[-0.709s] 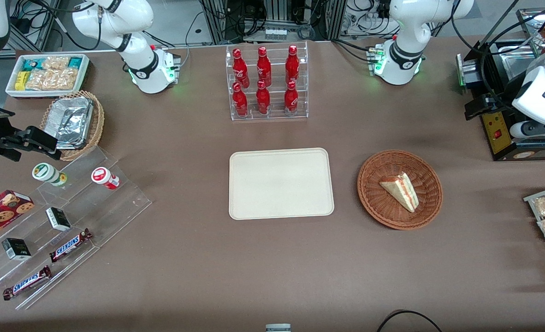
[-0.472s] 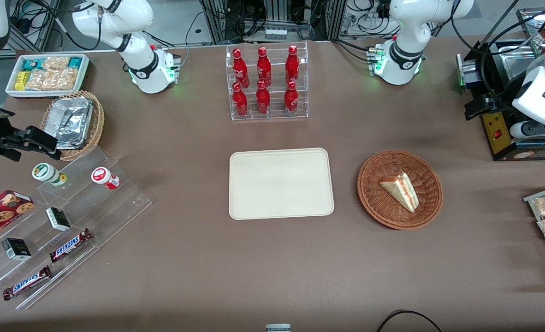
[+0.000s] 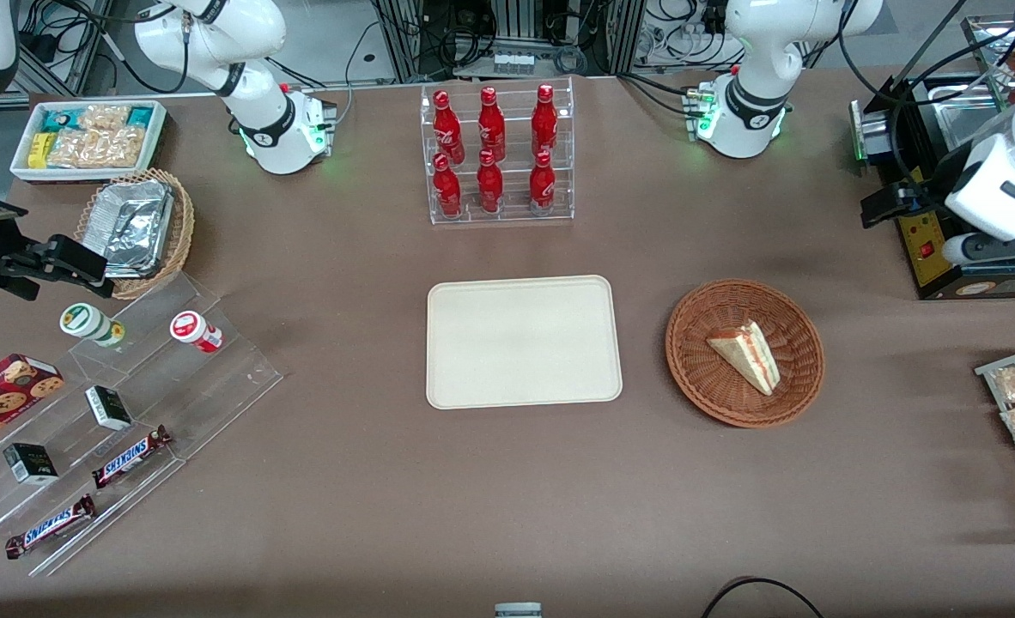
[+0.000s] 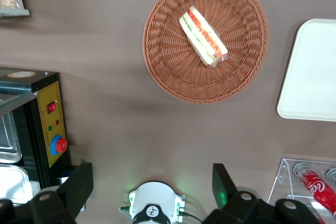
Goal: Place sandwich from basket to tray
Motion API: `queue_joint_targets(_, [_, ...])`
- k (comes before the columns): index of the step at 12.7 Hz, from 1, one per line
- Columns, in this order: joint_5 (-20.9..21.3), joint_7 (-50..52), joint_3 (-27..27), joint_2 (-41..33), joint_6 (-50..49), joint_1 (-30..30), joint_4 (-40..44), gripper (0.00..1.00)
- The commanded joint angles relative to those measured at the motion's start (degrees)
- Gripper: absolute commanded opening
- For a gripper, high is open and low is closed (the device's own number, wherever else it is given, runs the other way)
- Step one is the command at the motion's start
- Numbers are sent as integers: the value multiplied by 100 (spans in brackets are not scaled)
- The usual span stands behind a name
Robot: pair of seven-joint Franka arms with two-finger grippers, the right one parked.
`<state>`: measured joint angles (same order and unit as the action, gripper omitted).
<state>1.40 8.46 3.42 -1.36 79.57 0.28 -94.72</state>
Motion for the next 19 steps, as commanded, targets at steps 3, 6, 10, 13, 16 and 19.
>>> queue_joint_targets(3, [18,24,114,163,715,-36,-677,100])
queue_joint_targets(6, [36,24,211,163,1620,-45,-1459,100])
queue_joint_targets(10, [44,94,212,224,3297,-63,-2566,100])
queue_joint_targets(13, [44,646,212,408,4591,-141,-3227,100])
queue_joint_targets(16, [36,1253,220,505,4673,-168,-3158,100])
queue_joint_targets(19, [36,2122,212,646,4865,-405,-3017,100])
